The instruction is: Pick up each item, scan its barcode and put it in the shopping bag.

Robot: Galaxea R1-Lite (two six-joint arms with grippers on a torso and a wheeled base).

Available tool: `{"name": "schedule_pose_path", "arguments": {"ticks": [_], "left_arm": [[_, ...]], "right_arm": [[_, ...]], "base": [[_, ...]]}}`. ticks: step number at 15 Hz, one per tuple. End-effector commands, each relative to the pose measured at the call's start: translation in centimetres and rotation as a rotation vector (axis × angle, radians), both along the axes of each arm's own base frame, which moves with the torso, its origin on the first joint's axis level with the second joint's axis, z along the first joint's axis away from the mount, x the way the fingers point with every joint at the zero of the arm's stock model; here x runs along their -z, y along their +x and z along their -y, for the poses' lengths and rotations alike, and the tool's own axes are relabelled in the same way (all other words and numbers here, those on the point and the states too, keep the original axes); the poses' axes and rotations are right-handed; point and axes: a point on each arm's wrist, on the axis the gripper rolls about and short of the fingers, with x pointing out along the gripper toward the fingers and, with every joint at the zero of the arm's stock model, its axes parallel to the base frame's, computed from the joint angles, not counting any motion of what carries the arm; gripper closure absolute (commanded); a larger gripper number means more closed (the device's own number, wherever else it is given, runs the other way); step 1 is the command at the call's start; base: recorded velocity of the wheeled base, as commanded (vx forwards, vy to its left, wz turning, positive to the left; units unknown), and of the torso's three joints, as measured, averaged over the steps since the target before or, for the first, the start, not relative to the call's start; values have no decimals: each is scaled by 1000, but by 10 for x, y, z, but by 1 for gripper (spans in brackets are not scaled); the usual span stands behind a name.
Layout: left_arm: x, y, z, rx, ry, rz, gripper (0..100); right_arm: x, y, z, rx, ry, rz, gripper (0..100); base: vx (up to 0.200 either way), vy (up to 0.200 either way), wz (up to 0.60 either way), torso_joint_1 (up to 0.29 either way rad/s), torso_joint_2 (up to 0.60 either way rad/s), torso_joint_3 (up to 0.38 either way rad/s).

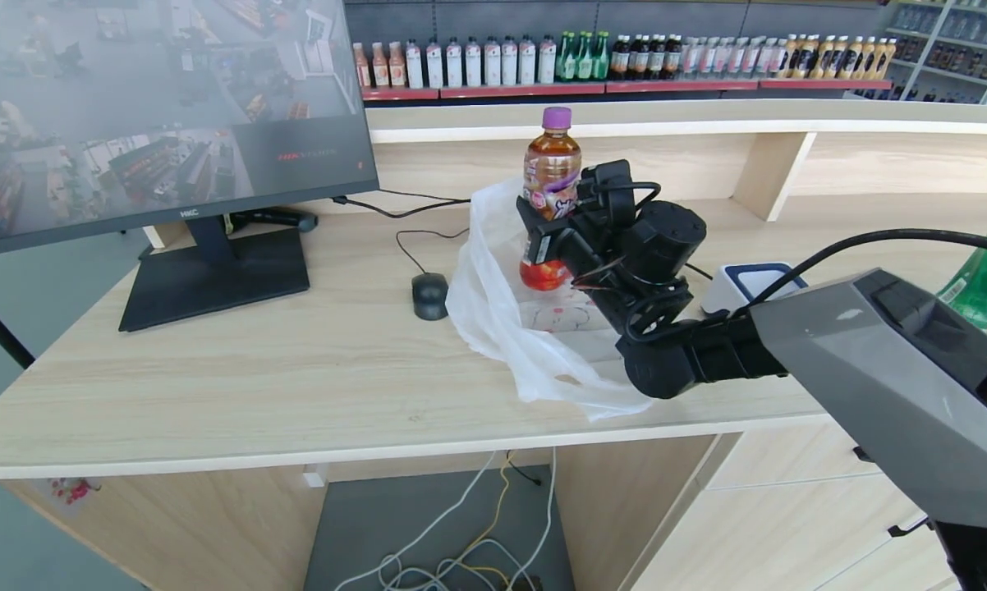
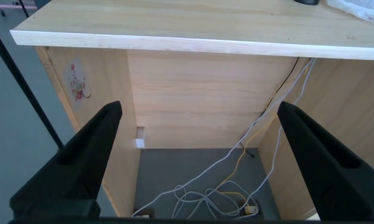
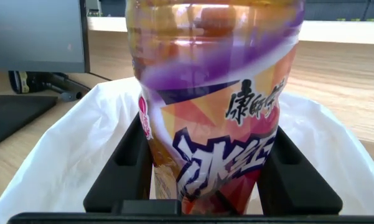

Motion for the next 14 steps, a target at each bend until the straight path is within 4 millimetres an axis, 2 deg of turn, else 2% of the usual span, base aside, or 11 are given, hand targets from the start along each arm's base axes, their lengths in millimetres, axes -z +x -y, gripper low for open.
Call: {"name": "schedule_pose_path", "arguments": {"ticks": [1, 8, 14], "left_arm": [[0, 0, 0, -1, 0, 1, 0], [0, 0, 0, -1, 0, 1, 0], [0, 0, 0, -2, 0, 1, 0]], "right_arm": [[4, 2, -1, -1, -4, -5, 100], [6, 6, 5, 13, -17, -28, 100], [15, 7, 8, 20, -34, -57, 100]], "base": [[0, 0, 0, 0, 0, 0], [0, 0, 0, 0, 0, 0], [0, 0, 0, 0, 0, 0]]}}
